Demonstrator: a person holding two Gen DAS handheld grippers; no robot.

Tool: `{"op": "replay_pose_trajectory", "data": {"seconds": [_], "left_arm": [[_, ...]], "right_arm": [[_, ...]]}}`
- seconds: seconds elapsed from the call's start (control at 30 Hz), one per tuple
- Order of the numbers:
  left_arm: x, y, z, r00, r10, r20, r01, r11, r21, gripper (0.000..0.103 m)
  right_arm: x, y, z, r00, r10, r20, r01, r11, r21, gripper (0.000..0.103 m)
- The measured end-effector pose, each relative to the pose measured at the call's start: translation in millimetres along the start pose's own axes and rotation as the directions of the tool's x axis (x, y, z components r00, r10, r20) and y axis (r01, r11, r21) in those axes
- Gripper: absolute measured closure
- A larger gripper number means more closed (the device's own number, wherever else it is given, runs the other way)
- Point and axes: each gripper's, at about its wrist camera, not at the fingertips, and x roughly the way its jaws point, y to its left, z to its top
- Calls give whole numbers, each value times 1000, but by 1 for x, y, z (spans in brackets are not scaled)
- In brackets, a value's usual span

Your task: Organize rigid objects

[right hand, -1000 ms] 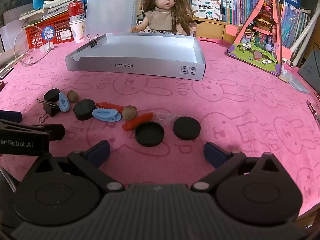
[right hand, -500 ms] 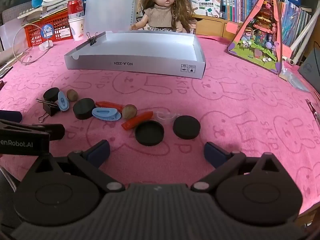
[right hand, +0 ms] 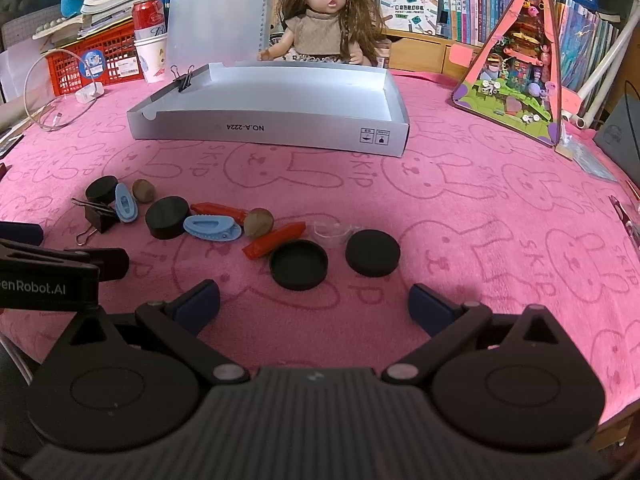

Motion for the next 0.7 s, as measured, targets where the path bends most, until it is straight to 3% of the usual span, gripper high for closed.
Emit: {"op": "replay_pose_trajectory", "data": {"seconds": [0.7], "left_arm": [[0,0,1,1000,0,-3,0,1000,2,0]], "right_arm": [[-1,-1,0,1000,-2,-1,2,1000,5,0]]}}
